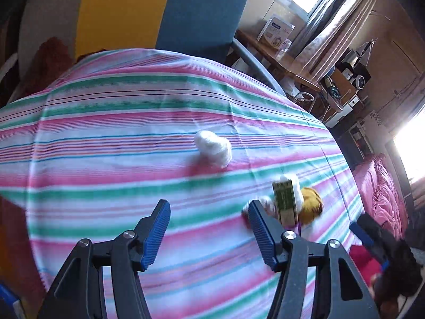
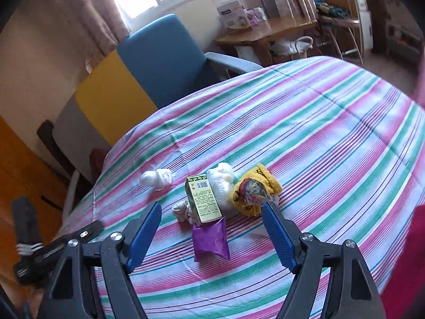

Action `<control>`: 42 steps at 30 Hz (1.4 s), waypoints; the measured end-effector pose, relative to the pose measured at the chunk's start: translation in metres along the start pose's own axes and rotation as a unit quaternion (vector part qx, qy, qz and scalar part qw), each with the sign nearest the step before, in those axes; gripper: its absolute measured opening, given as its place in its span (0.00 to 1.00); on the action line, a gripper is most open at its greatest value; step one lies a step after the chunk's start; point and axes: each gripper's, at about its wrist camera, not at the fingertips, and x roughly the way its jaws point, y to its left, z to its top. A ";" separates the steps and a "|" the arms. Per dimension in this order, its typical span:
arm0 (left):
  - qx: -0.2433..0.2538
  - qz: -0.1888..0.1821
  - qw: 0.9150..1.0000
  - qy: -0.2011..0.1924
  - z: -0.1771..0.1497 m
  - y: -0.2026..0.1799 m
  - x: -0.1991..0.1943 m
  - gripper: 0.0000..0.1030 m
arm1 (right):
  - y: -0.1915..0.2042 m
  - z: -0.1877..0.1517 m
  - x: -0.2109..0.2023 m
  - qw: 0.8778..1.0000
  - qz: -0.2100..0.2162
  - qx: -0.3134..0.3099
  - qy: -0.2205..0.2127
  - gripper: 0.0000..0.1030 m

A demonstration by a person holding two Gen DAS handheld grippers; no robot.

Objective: Organize objects
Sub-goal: 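Move the left tool to the items and grasp the white plastic-wrapped bundle, then carry the white bundle toward the tray with the left tool while the right tool nears the yellow bundle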

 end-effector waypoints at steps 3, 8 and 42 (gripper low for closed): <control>-0.017 0.002 1.000 0.009 0.020 -0.003 0.033 0.76 | -0.005 0.001 0.002 1.000 0.018 0.014 0.004 0.78; -0.045 0.016 0.999 0.023 0.047 0.000 0.081 0.81 | -0.009 -0.003 0.006 0.999 0.037 0.032 0.008 0.78; 0.134 0.073 0.988 -0.019 -0.178 -0.001 -0.044 0.38 | -0.052 -0.009 0.024 0.991 -0.019 0.129 0.038 0.73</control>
